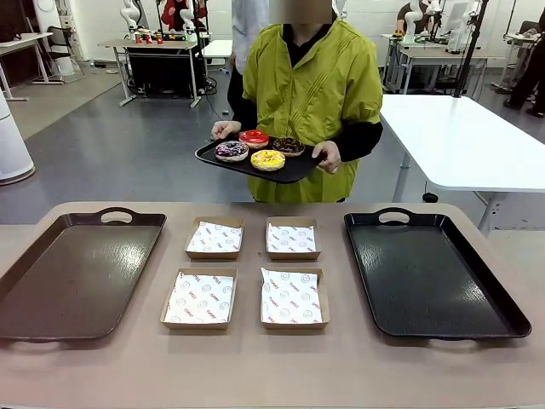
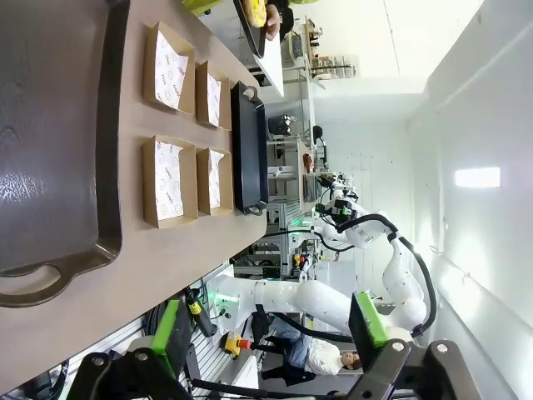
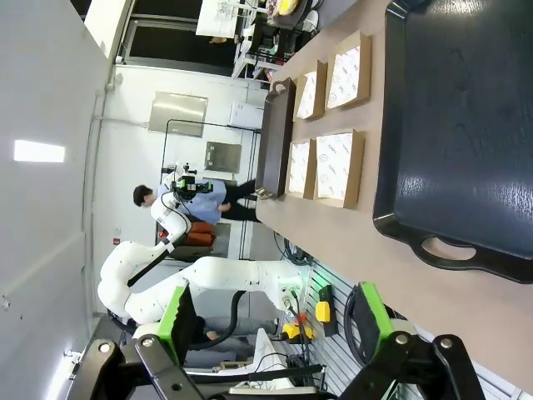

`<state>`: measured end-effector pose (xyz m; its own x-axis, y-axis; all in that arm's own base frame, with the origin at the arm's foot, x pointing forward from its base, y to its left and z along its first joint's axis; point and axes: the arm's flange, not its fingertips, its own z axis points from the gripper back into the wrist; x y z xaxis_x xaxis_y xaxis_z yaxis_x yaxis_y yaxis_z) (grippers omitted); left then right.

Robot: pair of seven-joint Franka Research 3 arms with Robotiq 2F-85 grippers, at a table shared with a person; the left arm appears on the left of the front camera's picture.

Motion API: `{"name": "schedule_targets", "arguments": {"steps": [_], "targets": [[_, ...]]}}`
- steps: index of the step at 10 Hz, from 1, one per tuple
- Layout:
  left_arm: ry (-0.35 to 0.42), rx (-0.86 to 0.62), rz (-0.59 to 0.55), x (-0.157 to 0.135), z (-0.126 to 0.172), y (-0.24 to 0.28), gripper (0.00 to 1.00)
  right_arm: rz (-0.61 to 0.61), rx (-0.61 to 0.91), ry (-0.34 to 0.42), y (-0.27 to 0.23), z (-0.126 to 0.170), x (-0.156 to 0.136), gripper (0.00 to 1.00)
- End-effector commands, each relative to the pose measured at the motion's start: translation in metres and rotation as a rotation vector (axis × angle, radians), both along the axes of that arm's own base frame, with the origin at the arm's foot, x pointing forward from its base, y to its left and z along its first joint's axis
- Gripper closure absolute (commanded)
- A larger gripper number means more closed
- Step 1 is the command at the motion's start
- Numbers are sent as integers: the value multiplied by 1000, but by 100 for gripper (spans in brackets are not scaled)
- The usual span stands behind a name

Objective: Individually package the donuts and arrange them on the tray.
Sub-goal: Pick up one Paper togo box.

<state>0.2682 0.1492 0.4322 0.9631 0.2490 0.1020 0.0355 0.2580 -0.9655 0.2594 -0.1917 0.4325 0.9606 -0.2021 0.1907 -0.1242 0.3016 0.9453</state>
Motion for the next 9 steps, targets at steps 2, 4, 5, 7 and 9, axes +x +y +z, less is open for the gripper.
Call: {"name": "schedule_targets", "arguments": {"steps": [2,4,5,7,9], "targets": [[-14,-5,15,2,0,1,0,-1,14,-5,0,-1,-1,0],[-14,-5,15,2,0,1,0,-1,14,-5,0,-1,-1,0],[-14,-5,15,2,0,1,0,-1,14,-5,0,-1,-1,0],[-14,-5,15,2,0,1,0,-1,14,-5,0,-1,-1,0],[-14,-5,15,2,0,1,0,-1,14,-5,0,-1,-1,0]]}}
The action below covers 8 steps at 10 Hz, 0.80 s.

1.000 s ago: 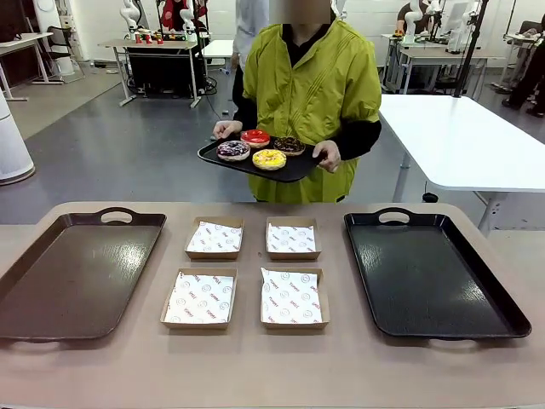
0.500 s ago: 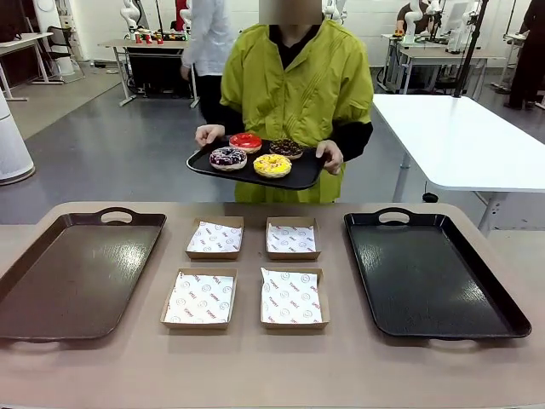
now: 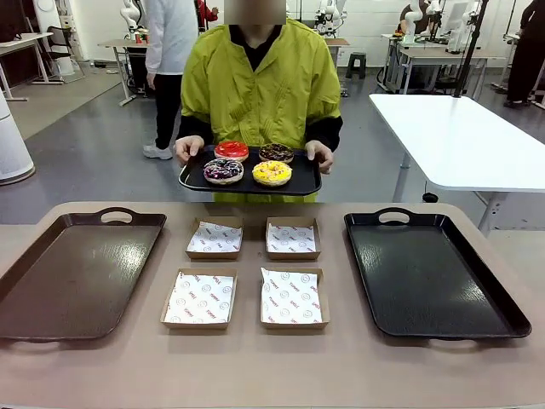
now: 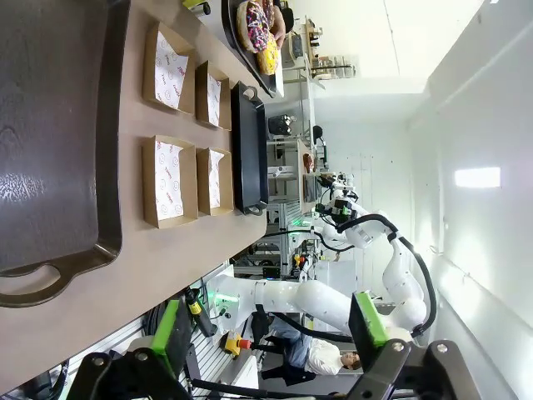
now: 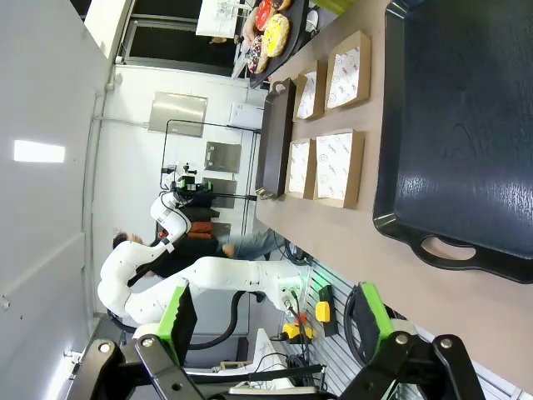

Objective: Individually package the donuts and arrange them on the tray.
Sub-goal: Pick up one Paper togo box.

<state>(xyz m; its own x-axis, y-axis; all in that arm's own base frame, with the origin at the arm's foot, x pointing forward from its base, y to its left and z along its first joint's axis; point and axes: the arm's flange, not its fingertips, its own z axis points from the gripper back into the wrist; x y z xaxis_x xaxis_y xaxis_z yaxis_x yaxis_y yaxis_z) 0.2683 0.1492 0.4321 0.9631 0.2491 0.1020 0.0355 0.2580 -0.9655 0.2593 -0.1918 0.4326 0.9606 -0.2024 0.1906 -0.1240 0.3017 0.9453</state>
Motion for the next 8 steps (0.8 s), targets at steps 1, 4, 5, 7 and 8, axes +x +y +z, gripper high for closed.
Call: {"name": "schedule_targets", "arguments": {"steps": [1,4,5,7,8], "targets": [[-14,-5,15,2,0,1,0,0,14,-5,1,-1,-1,0],[-14,-5,15,2,0,1,0,0,14,-5,1,-1,-1,0],[-14,-5,15,2,0,1,0,0,14,-5,1,-1,-1,0],[-14,-5,15,2,0,1,0,0,14,-5,1,-1,-1,0],[-14,-5,15,2,0,1,0,0,14,-5,1,-1,-1,0]]}}
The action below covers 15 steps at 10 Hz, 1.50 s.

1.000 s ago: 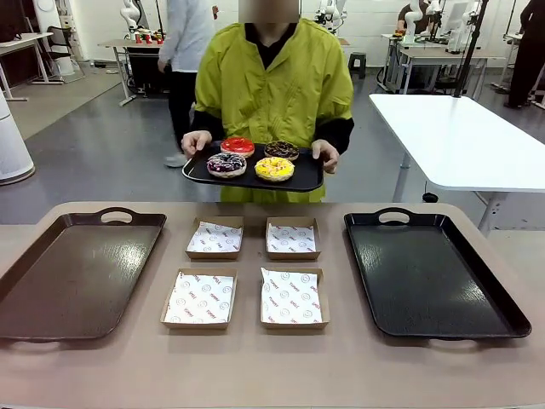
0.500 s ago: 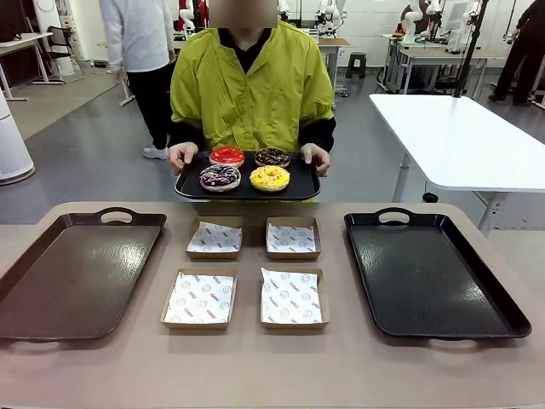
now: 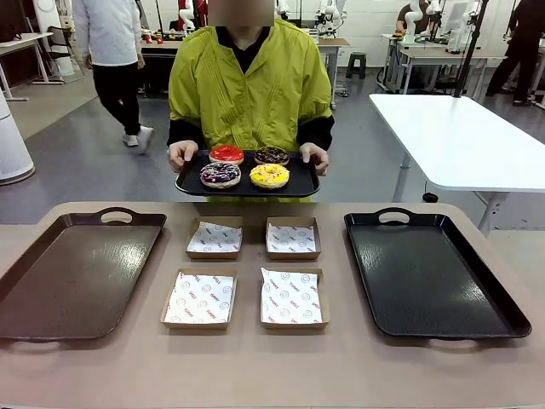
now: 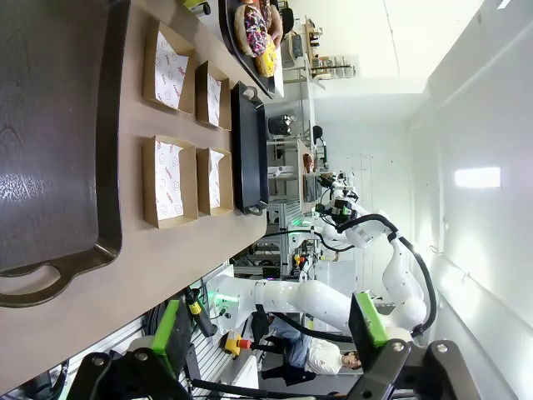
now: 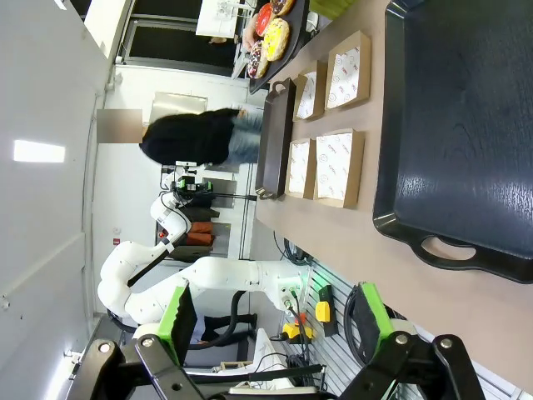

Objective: Individually package the donuts and arrange them on the tray.
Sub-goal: Pick up one Paper togo box.

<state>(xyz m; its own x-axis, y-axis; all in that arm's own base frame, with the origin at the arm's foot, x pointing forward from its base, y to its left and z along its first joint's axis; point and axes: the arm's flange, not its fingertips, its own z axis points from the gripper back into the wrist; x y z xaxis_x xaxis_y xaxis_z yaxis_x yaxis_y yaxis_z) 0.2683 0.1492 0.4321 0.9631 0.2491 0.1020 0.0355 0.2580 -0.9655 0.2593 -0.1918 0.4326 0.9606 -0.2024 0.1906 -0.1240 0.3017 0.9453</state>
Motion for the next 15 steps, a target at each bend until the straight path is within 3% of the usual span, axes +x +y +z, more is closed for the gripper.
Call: {"name": "schedule_targets", "arguments": {"steps": [1,3,4,7,9,12,15], "targets": [[-14,-5,15,2,0,1,0,0,0,0,0,0,0,0],[-14,-5,15,2,0,1,0,-18,-11,9,5,8,8,0],[-14,-5,15,2,0,1,0,-39,-38,52,16,33,35,0],[-14,-5,15,2,0,1,0,-47,-341,172,86,112,115,0],[-14,-5,15,2,0,1,0,-68,-529,202,156,140,146,0],[-14,-5,15,2,0,1,0,-107,-832,194,269,106,184,0],[-14,-5,15,2,0,1,0,-107,-996,176,351,67,198,0]]}}
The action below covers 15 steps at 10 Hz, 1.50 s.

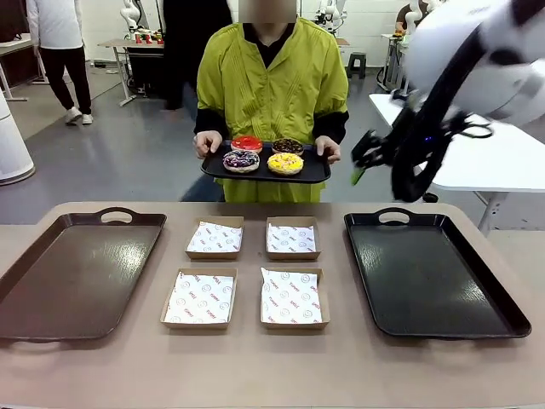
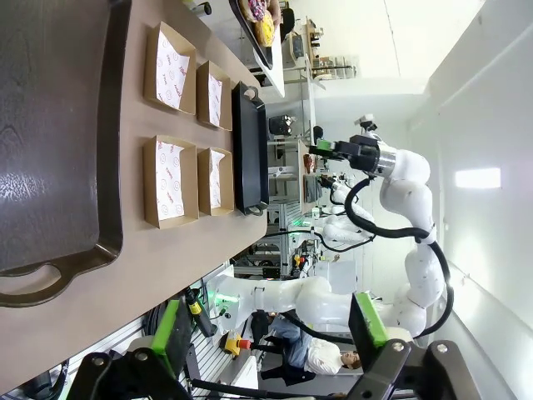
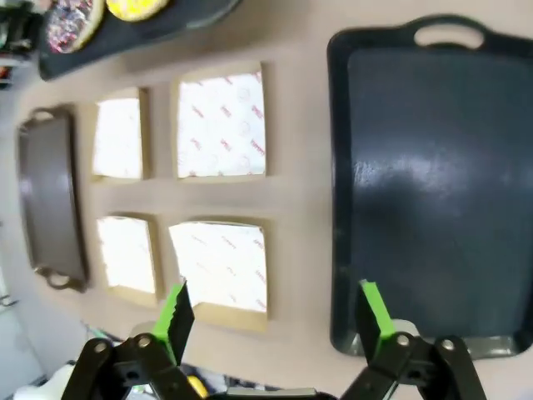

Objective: Individually package the donuts and arrange them on the tray.
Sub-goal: Pick up one Paper togo box.

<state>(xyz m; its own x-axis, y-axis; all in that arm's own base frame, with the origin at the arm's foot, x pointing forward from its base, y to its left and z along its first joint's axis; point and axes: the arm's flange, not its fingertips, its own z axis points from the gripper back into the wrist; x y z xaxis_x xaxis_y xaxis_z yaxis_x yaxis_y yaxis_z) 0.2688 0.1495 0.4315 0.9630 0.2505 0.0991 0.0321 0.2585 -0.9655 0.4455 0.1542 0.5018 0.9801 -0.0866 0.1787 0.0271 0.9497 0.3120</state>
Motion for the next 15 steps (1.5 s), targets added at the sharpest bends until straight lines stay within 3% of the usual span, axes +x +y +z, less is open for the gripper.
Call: {"name": "schedule_targets", "arguments": {"steps": [1,4,5,13,15], "targets": [[-17,-5,13,1,1,1,0,-18,-104,3,26,-16,10,0],[-17,-5,13,1,1,1,0,47,-124,-2,33,-45,-14,0],[-17,-5,13,1,1,1,0,45,-113,25,42,-36,-1,0],[-17,-5,13,1,1,1,0,46,-106,24,40,-38,-3,0],[-17,-5,13,1,1,1,0,54,-199,6,70,-47,32,0]]}}
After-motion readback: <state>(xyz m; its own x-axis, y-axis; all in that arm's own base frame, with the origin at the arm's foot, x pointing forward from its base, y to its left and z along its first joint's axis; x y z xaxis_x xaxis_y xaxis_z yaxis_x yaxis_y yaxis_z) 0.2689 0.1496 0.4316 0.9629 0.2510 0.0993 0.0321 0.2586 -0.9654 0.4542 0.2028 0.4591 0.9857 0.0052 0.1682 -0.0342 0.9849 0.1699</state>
